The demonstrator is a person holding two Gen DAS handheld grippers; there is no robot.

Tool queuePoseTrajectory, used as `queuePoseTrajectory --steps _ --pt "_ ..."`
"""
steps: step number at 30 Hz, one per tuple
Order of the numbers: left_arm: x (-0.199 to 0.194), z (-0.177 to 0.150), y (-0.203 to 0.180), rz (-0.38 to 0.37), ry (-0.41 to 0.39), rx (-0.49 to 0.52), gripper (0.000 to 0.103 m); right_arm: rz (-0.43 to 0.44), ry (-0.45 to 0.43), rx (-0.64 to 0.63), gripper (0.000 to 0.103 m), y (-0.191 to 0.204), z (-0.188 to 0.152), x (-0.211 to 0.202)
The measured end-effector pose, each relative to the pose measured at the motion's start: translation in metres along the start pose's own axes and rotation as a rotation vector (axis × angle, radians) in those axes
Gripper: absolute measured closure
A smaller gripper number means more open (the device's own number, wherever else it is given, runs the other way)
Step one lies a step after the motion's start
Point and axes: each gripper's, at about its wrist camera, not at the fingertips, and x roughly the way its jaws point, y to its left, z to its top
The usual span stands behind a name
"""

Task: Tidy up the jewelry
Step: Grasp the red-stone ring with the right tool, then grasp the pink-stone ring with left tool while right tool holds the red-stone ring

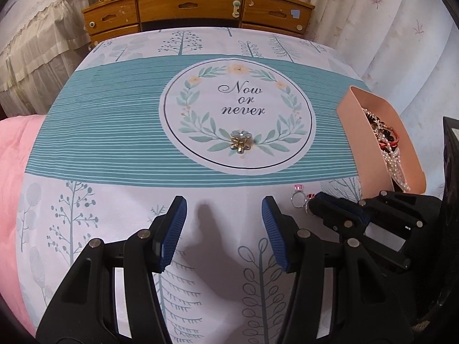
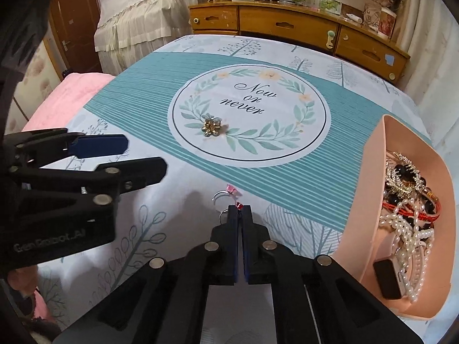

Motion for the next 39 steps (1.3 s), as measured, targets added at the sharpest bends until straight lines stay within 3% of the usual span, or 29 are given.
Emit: queuePoseTrajectory --steps 9,23,27,32,36,39 --pt "0.006 0.002 -0.015 -0.038 0.008 0.043 0.051 0.025 -0.066 0.029 0.101 -0.005 -0.011 -0.031" --pt "0.023 0.009 -0.045 -0.112 0.033 0.096 0.053 -0.024 -0.152 0.003 0.101 -0.003 -0.039 -0.078" --pt "0.032 0.011 -0.049 -0.112 0.054 0.095 0.069 -0.022 -0.156 0.021 0.101 -0.008 -0.047 -0.084" --pt "0.035 0.011 -0.055 -0.097 0.046 0.114 0.072 -0.024 -0.162 0.046 0.101 -0.012 -0.05 -0.086" --pt "0.036 0.012 -0.059 -0.08 0.042 0.135 0.093 -0.021 -0.168 0.059 0.101 -0.014 -0.052 -0.088" --pt "0.035 0.012 -0.057 -0.103 0.049 0.113 0.098 -0.021 -0.174 0.068 0.101 -0.014 -0.053 -0.09"
